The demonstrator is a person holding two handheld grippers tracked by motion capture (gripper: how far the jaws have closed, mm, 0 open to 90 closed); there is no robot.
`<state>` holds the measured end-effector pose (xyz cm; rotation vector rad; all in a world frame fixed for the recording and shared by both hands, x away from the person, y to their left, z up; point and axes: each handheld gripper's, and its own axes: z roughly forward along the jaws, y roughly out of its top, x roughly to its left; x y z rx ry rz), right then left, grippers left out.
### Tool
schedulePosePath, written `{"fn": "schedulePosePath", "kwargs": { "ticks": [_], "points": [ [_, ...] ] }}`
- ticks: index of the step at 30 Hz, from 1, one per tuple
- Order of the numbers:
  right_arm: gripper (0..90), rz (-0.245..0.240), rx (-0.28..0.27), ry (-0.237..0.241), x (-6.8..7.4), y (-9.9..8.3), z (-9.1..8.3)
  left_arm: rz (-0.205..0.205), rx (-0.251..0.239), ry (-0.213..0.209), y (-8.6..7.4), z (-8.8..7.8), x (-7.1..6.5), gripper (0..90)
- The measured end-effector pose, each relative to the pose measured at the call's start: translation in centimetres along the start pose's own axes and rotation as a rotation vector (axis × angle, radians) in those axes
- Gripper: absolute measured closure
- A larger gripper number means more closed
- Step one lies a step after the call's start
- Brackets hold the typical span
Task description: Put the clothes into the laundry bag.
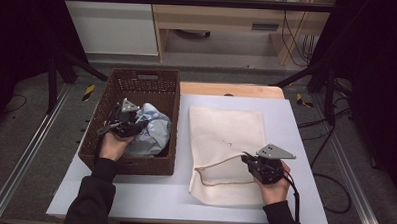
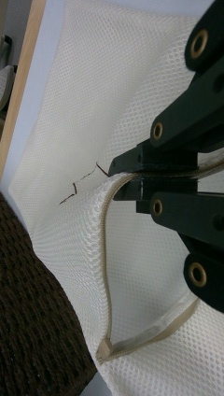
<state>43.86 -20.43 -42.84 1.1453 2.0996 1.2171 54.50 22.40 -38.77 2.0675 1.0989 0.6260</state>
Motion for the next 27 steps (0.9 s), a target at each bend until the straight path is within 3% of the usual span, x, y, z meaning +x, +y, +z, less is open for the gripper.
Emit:
{"fn": "schedulePosePath", "kwargs": {
  "ticks": [9,14,27],
  "points": [
    [87.6,-0.004,0.0,0.005,0.1,0.0,0.0,-0.056,-0.157,0.036,0.2,-1.8,0.8,76.0],
    [87.6,-0.001,-0.001,0.003,0.1,0.1,0.0,-0.064,-0.233,0.059,0.5,-2.8,1.0,76.1],
    [87.6,0.001,-0.001,0.001,0.0,0.1,-0.1,-0.087,-0.353,0.092,1.7,-6.4,1.2,76.0]
  ]
}}
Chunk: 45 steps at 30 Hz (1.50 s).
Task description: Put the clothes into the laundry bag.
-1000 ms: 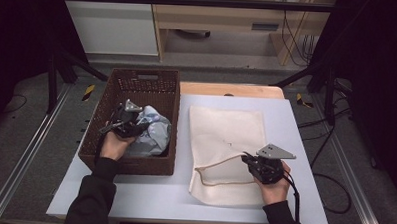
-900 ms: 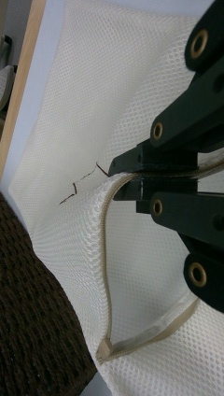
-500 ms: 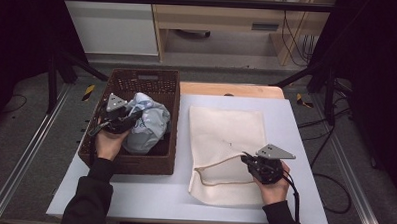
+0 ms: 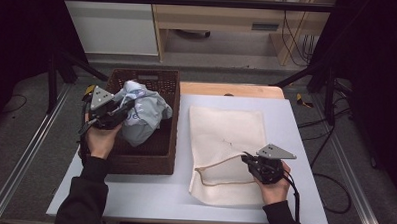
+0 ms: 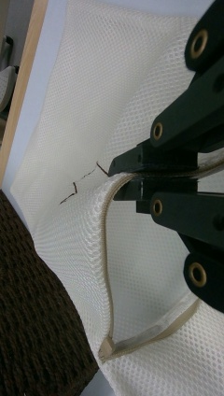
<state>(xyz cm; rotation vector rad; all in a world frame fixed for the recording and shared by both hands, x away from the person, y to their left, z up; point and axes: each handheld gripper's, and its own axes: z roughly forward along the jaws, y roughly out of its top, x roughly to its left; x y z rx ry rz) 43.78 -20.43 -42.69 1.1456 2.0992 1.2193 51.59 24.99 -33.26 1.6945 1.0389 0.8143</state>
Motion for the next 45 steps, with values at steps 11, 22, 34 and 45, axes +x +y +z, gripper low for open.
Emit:
{"fn": "schedulePosePath", "kwargs": {
  "ticks": [11,22,34,45],
  "points": [
    [87.6,-0.008,-0.009,-0.003,-0.1,0.0,0.0,-0.005,-0.072,0.008,1.7,-2.5,-0.3,75.8],
    [87.7,-0.007,-0.01,-0.006,0.0,0.1,0.0,0.023,-0.118,-0.037,3.6,-4.9,-2.1,75.8],
    [87.8,-0.003,-0.015,-0.005,0.0,0.2,-0.1,0.078,-0.161,-0.103,5.0,-6.9,-4.6,75.9],
    [87.8,0.004,-0.016,-0.004,0.0,0.3,-0.2,0.122,-0.182,-0.19,5.9,-8.7,-7.9,75.9]
  ]
}}
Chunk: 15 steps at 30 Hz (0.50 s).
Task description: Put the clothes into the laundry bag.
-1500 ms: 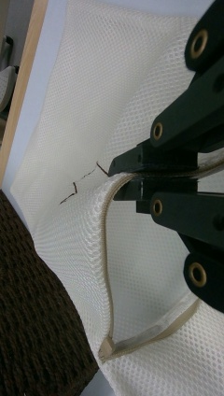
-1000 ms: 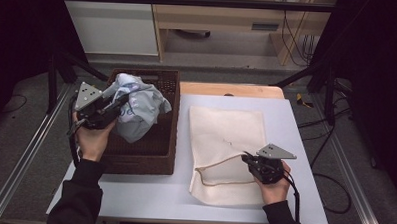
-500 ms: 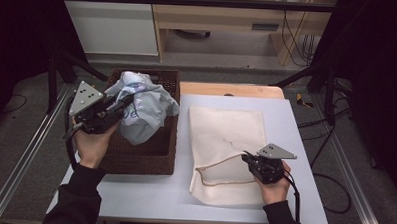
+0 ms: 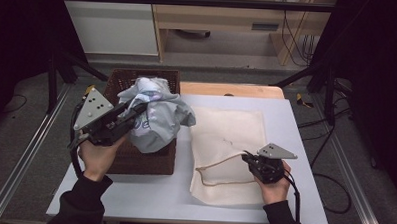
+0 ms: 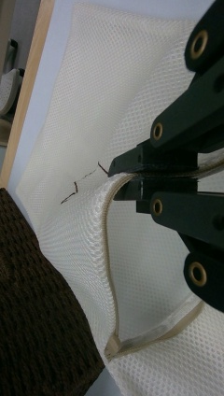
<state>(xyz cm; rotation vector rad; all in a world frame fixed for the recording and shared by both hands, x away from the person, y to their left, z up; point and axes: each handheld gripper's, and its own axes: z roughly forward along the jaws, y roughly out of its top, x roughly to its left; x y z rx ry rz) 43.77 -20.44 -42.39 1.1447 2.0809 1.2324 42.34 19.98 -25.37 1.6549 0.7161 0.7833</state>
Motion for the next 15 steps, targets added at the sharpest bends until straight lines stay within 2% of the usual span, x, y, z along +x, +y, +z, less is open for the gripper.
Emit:
{"fn": "schedulePosePath", "kwargs": {
  "ticks": [5,15],
  "points": [
    [87.8,-0.004,-0.002,-0.001,0.0,0.0,0.0,-0.007,-0.012,-0.041,0.5,-0.3,-1.1,75.9],
    [87.8,-0.006,-0.004,-0.001,-0.1,0.1,0.0,0.018,-0.032,-0.125,0.1,-0.4,-3.9,75.9]
  ]
}}
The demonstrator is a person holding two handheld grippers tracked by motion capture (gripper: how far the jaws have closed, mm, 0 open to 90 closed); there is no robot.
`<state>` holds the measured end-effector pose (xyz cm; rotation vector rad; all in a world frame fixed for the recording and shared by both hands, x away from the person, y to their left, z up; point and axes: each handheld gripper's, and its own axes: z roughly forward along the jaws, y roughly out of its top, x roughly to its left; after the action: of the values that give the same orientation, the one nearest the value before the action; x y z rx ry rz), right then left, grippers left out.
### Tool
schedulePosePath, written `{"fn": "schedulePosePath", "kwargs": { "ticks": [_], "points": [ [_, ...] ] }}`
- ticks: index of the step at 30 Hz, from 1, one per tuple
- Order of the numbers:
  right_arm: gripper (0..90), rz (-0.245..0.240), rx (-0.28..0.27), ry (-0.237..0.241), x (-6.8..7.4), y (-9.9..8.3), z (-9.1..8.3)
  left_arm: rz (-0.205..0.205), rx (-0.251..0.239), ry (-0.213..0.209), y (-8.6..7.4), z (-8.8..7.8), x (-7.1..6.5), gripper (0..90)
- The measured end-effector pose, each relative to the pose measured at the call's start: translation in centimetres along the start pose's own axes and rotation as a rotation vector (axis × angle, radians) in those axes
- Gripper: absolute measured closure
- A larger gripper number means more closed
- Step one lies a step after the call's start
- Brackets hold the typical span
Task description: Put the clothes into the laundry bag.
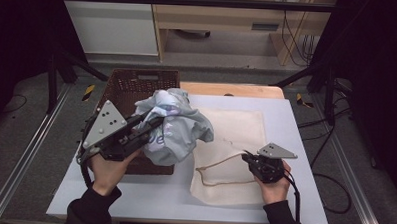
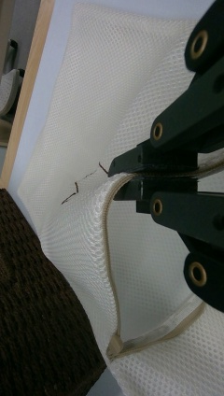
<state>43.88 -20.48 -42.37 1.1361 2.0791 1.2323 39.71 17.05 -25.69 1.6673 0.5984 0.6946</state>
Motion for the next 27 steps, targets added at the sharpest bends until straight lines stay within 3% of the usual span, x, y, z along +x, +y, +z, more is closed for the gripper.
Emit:
{"fn": "schedulePosePath", "kwargs": {
  "ticks": [7,12,21,27],
  "points": [
    [87.8,0.002,-0.001,-0.001,0.0,0.0,0.0,0.019,-0.012,-0.066,-0.5,0.2,-2.4,75.9],
    [87.8,0.006,-0.001,0.0,0.0,0.0,0.0,0.018,0.007,-0.125,-1.3,0.7,-4.2,75.9],
    [87.7,0.004,-0.005,0.002,0.0,0.0,0.0,0.024,0.054,-0.215,-2.7,1.9,-7.0,75.8],
    [87.7,0.009,-0.006,0.005,0.0,0.1,-0.1,0.03,0.125,-0.248,-4.3,3.5,-8.3,75.8]
  ]
}}
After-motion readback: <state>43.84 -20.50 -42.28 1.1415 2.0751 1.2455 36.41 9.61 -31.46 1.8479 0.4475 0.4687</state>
